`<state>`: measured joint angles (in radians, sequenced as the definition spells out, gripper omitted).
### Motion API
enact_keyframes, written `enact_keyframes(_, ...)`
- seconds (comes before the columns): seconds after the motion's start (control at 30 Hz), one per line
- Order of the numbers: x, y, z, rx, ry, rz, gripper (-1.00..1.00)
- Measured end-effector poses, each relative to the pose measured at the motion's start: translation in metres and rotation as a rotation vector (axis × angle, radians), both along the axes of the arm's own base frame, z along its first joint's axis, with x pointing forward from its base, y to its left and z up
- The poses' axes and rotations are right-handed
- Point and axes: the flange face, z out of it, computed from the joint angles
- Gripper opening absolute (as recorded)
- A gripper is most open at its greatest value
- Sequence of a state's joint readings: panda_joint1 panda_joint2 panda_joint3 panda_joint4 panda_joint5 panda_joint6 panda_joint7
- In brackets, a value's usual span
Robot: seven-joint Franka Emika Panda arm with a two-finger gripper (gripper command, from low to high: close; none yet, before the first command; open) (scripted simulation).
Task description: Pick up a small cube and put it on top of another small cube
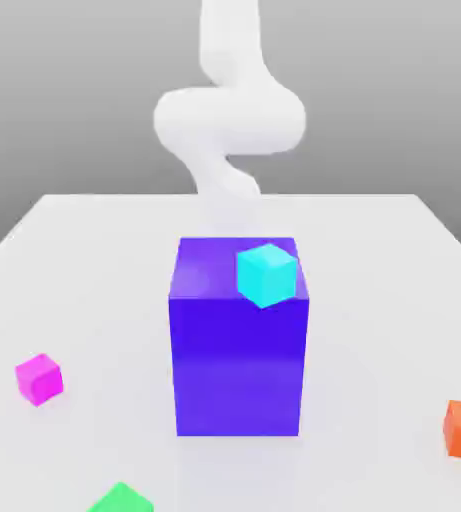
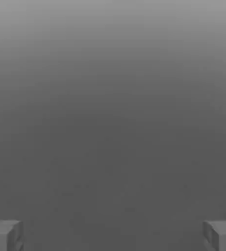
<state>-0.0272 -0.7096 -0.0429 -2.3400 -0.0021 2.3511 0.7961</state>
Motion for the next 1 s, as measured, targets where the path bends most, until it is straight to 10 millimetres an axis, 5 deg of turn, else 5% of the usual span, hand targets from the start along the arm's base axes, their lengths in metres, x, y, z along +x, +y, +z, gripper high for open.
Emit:
enact_keyframes(0.17,0.043,-0.071,-0.107,0.056,0.159,-0.125,0.00)
enact_keyframes(0.33,0.047,-0.138,-0.217,0.113,0.309,-0.257,0.00)
enact_keyframes(0.5,0.016,-0.196,-0.325,0.171,0.457,-0.397,0.00)
enact_keyframes(0.67,-0.050,-0.243,-0.424,0.231,0.604,-0.557,0.00)
enact_keyframes(0.77,-0.083,-0.252,-0.471,0.250,0.673,-0.614,0.00)
enact_keyframes(0.93,-0.089,-0.253,-0.525,0.251,0.687,-0.621,0.00)
enact_keyframes(0.97,-0.089,-0.252,-0.533,0.253,0.688,-0.622,-1.00)
enact_keyframes(1.0,-0.089,-0.252,-0.533,0.253,0.688,-0.622,-1.00)
